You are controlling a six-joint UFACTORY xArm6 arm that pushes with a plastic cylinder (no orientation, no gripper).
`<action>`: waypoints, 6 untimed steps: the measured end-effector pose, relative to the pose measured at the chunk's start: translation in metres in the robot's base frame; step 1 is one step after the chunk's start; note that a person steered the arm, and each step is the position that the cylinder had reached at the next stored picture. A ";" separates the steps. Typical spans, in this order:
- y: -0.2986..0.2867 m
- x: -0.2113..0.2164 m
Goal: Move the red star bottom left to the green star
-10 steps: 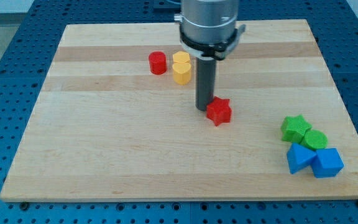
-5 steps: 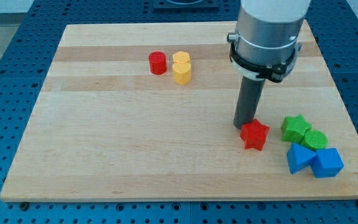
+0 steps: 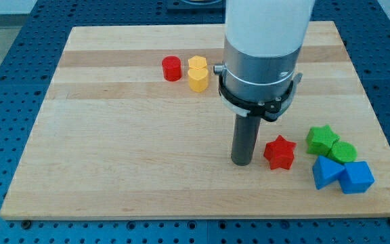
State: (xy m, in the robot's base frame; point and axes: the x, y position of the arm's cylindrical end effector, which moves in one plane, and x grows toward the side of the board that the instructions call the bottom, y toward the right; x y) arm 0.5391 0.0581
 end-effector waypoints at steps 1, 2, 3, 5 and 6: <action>0.011 0.000; 0.030 0.000; 0.050 0.000; 0.076 0.000; 0.050 -0.008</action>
